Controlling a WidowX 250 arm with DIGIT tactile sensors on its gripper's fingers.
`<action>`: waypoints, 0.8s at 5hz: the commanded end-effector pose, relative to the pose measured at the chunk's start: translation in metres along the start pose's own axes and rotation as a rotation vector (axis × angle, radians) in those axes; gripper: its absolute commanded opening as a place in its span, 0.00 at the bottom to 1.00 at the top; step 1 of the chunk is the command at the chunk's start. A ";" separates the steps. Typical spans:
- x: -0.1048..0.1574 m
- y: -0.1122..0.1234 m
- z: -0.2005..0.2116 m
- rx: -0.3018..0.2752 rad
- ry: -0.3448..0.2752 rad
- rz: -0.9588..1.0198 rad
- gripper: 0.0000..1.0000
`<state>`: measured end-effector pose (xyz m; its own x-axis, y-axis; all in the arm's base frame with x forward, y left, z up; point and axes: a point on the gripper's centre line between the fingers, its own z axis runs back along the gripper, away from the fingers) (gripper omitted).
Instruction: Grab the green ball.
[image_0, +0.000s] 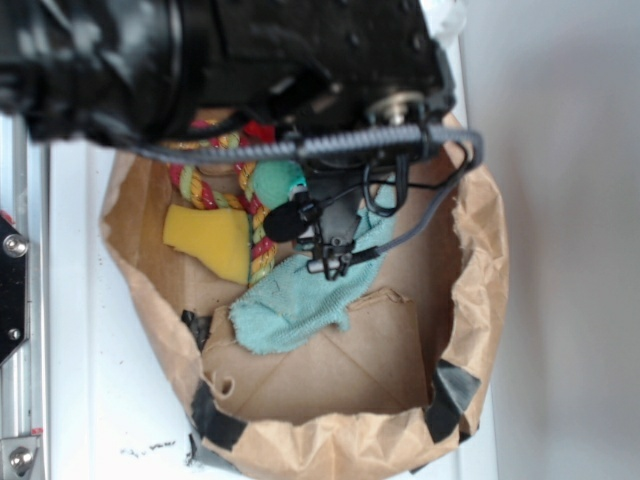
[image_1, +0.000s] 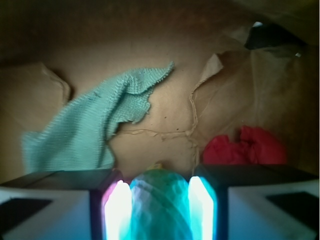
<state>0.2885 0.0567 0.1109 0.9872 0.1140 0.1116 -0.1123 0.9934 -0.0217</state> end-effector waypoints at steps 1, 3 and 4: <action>-0.011 -0.008 0.071 -0.086 -0.225 0.050 0.00; -0.007 -0.020 0.091 -0.150 -0.349 -0.032 0.00; -0.006 -0.024 0.092 -0.113 -0.349 -0.046 0.00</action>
<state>0.2783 0.0334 0.1834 0.9180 0.0841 0.3875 -0.0383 0.9915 -0.1243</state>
